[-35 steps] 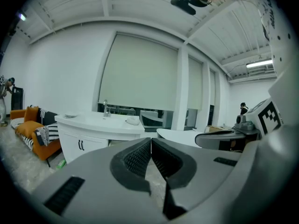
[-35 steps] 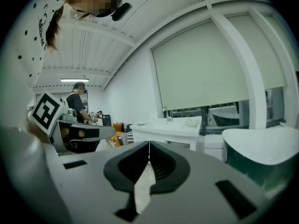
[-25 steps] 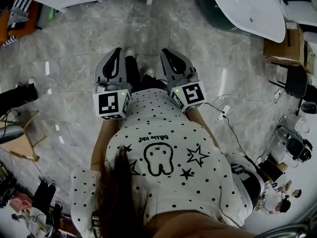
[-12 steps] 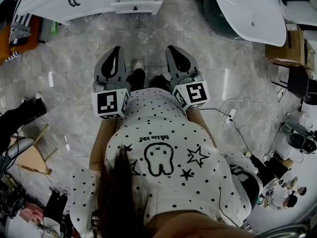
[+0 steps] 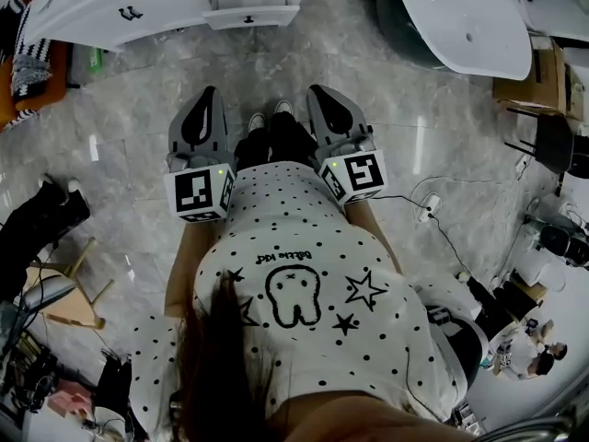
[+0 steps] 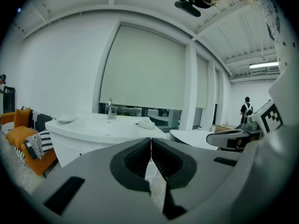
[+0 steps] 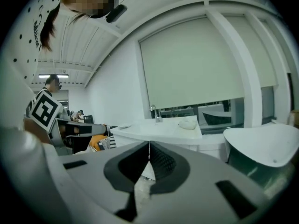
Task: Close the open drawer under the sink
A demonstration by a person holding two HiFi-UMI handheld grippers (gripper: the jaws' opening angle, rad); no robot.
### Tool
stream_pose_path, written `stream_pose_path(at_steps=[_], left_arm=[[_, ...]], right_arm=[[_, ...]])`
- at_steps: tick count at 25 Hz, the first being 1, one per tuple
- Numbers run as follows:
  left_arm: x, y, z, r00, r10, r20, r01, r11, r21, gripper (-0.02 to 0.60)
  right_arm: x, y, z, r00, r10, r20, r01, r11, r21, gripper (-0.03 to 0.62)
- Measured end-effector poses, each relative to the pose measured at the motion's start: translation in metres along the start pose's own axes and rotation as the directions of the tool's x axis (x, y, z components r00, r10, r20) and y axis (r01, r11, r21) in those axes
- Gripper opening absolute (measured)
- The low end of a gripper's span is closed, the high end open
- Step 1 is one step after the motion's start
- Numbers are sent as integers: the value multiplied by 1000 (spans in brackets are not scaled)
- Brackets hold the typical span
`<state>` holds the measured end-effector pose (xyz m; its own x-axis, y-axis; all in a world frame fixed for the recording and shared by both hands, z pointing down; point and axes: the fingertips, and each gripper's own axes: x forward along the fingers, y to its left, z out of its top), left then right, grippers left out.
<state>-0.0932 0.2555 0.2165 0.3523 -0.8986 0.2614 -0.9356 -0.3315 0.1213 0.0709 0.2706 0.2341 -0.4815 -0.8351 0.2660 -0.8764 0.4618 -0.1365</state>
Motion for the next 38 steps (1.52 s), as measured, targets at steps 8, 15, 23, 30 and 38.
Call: stream_pose_path(at_steps=[8,15,23,30,38], left_arm=[[36,-22,25,999,16,29,-15,1000,-10,8],[51,-12,27,996,81,42,-80,996,-27,8],[69,-19,30,992,104,78,-102,994,-30,8],[79,-20,37,991,68,117,-66,998,-21,8],[88,-12,47,994,7,112,-12,999,41,8]], right_arm=[[10,-39,17,1000,17,-7,-17,1000,2,14],[34,-53,24,997,74,0,-74,997,-21,14],[43,-80,30,997,81,16,-80,996,-51,14],[54,-82,25,994,106,-13,-107,993,-57,14],[71,-73,29,995,93,-36,-95,994,-57,14]])
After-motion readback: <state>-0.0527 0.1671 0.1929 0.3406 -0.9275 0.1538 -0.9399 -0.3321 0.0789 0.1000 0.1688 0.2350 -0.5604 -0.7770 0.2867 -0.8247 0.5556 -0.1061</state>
